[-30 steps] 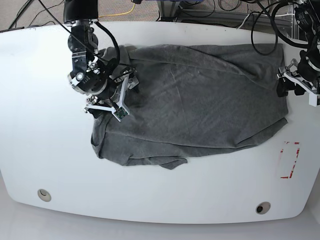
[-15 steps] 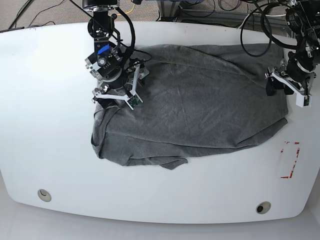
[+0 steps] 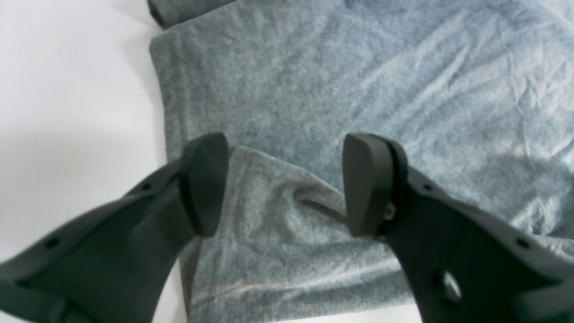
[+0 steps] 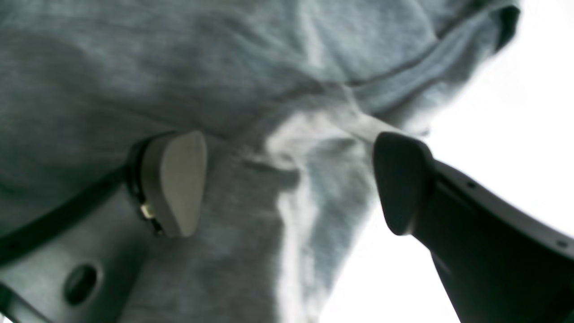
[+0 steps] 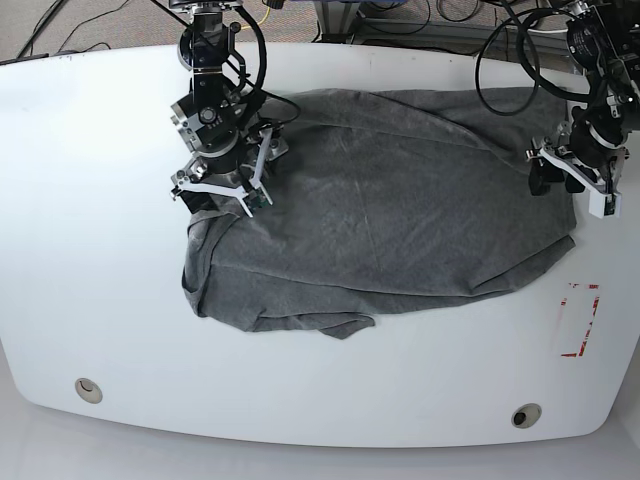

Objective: Layout the t-shirt on the table in an organized manner, then fold the t-shirt properly
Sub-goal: 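Grasp the shirt edge with the right gripper and adjust its position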

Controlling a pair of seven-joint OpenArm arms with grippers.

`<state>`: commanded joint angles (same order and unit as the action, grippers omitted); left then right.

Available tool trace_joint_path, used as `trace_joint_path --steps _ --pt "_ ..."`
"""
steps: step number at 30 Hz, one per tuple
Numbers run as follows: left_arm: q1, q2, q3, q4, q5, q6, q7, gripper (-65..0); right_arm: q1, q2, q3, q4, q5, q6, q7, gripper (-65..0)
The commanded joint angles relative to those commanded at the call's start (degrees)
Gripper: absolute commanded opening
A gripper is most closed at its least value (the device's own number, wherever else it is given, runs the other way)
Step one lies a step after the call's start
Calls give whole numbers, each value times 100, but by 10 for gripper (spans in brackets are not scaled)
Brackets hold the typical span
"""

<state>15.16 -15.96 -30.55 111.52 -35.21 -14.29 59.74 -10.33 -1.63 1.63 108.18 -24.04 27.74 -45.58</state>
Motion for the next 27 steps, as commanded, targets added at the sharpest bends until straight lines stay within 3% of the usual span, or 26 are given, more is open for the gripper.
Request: trace_joint_path --steps 13,15,20,27 --pt "0 0 0 0 0 0 0 -271 -53 -26 466 -35 9 53 149 -97" --pt "0 0 0 0 0 0 0 -271 -141 -44 466 44 9 141 141 -95" --pt "0 0 0 0 0 0 0 -271 -316 -308 229 387 -44 396 141 -95" --pt "0 0 0 0 0 0 0 -271 -519 -422 -149 475 -9 360 132 -95"
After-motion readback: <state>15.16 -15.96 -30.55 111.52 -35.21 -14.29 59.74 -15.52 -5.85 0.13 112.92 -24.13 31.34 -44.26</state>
